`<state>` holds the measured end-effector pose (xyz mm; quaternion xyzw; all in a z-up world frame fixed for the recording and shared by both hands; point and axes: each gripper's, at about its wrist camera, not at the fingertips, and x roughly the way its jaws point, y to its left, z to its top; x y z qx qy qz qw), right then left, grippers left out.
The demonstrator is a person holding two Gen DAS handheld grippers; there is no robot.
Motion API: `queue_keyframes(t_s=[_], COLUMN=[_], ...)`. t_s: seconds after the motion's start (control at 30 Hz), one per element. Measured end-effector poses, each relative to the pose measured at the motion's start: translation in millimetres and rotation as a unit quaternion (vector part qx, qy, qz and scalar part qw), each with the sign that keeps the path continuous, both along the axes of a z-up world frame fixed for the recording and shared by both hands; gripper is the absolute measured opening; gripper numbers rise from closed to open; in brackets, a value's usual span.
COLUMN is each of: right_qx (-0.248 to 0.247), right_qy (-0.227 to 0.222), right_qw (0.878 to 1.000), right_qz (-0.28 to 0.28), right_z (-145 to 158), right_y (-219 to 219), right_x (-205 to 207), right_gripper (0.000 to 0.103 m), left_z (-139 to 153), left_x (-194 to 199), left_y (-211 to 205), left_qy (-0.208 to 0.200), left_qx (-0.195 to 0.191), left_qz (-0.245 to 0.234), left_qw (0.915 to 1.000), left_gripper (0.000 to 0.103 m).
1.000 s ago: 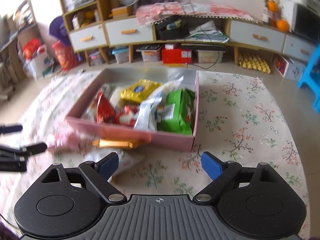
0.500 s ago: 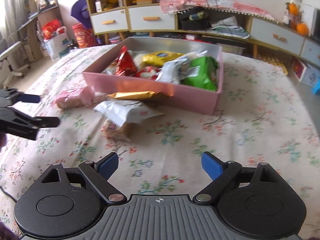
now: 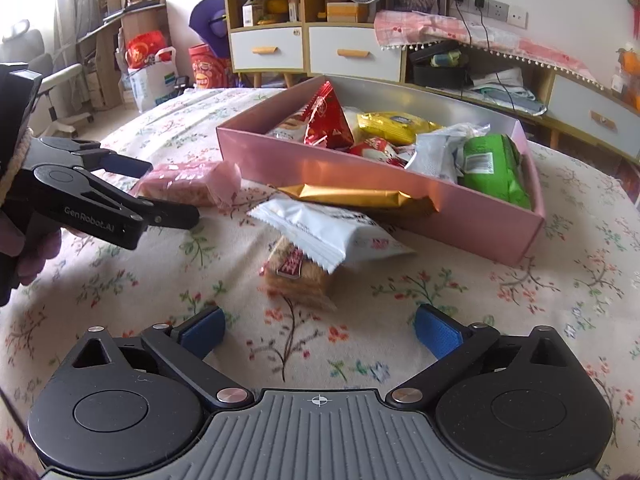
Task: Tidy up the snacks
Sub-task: 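Withdraw both tools from the box toward the pink pastry pack and biscuit pack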
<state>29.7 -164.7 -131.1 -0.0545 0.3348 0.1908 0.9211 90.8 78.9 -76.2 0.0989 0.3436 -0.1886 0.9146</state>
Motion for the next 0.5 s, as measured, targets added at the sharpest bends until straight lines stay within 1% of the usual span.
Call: queue_keyframes(t_s=[0.07, 0.13, 0.23, 0.33, 0.4, 0.5], right_qx=[0.001, 0.003, 0.004, 0.006, 0.006, 0.005], right_qy=[-0.001, -0.001, -0.003, -0.002, -0.002, -0.003], right_qw=[1.000, 1.000, 1.000, 1.000, 1.000, 1.000], right_qz=[-0.004, -0.008, -0.012, -0.014, -0.016, -0.017], right_z=[0, 0, 0, 1, 2, 2], right_y=[2, 4, 4, 3, 2, 2], right_x=[4, 9, 12, 15, 16, 14], right_gripper=[0.103, 0.103, 0.103, 0.103, 0.103, 0.101], left_z=[2, 4, 6, 7, 9, 12], left_x=[0, -2, -4, -6, -6, -6], left_y=[-2, -5, -8, -11, -12, -16], left_qy=[0.002, 0.004, 0.005, 0.011, 0.020, 0.047], left_qx=[0.003, 0.006, 0.017, 0.023, 0.025, 0.026], left_qz=[-0.003, -0.016, -0.034, -0.048, -0.057, -0.085], left_qw=[1.0000, 0.9999, 0.9993, 0.9985, 0.9979, 0.9949], left_gripper=[0.101, 0.092, 0.084, 0.078, 0.074, 0.073])
